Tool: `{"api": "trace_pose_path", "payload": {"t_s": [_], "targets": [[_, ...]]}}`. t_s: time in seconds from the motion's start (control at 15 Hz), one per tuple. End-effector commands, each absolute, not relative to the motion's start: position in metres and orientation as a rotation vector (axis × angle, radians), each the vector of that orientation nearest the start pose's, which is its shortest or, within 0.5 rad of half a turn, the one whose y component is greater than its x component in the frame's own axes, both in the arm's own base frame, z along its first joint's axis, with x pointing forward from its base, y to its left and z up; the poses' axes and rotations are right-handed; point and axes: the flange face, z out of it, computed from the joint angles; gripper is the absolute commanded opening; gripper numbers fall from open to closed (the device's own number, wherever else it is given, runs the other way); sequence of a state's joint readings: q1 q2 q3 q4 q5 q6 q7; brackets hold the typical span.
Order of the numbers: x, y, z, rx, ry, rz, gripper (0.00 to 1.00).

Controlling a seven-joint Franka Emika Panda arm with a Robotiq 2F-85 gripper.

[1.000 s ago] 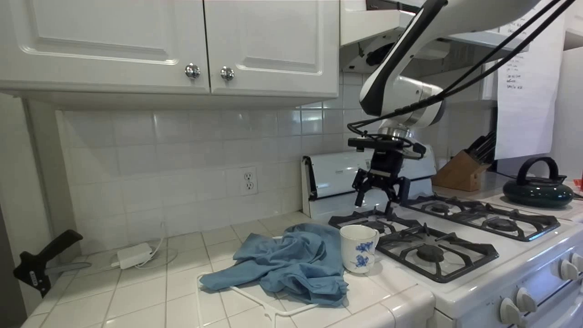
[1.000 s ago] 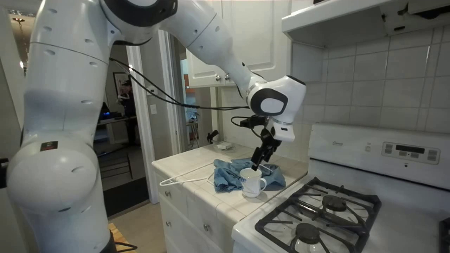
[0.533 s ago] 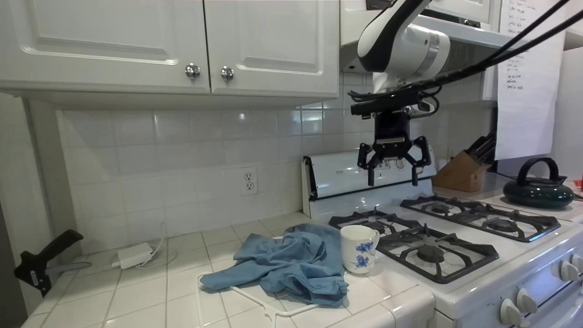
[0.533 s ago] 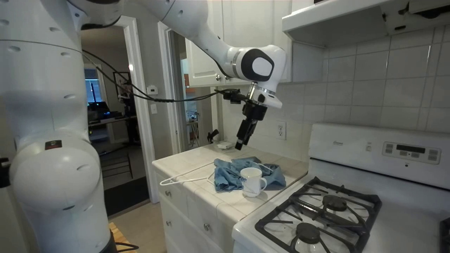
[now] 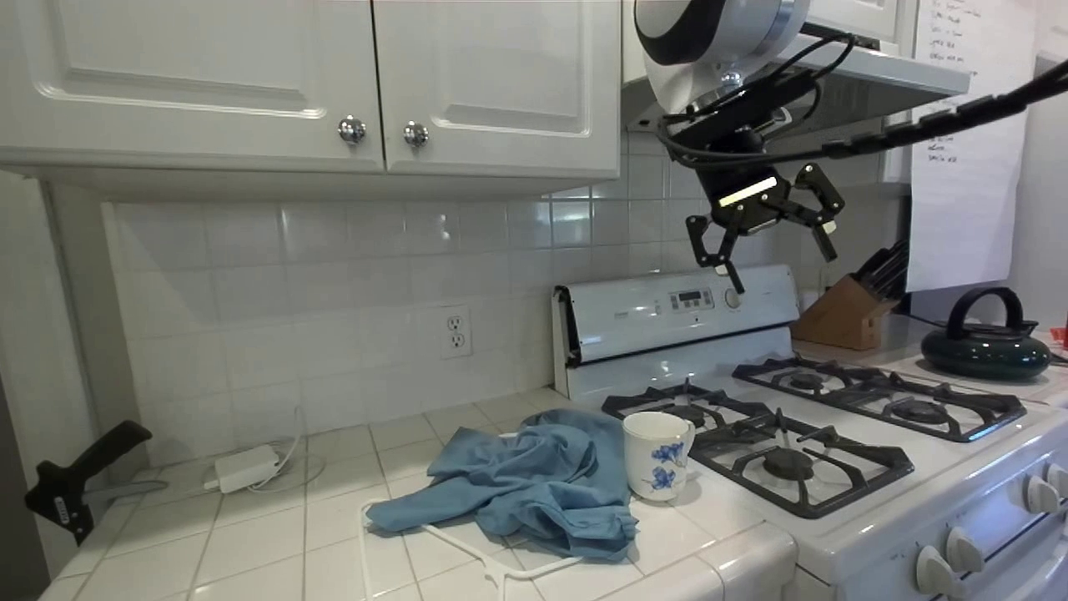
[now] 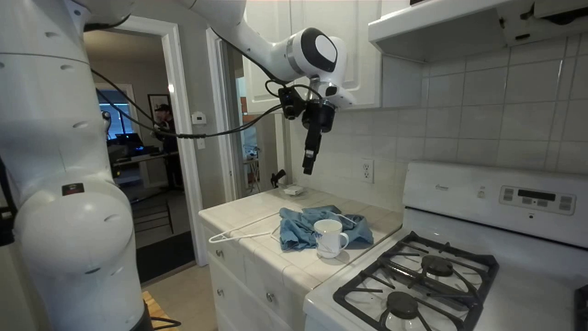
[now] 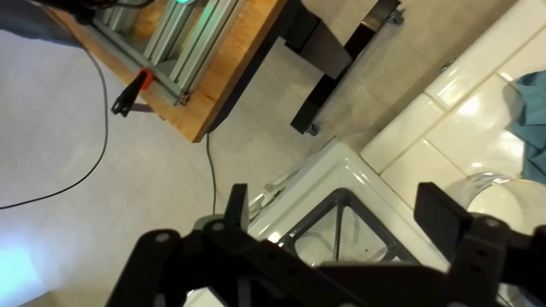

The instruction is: Move the white mug to the right.

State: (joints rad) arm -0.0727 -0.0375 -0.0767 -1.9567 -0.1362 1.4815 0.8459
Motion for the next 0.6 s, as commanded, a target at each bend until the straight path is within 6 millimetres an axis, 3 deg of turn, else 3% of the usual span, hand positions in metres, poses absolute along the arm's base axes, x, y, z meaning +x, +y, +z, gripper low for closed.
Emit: {"api": "trace_pose_path", "payload": {"t_s": [0.0,0.53], "targets": [[0.4854,-0.0916,0.4688,-3.022,1.567,0.633,1.0],[0.484,-0.0966,0.4697,-3.089,1.557,0.646,1.0]]}}
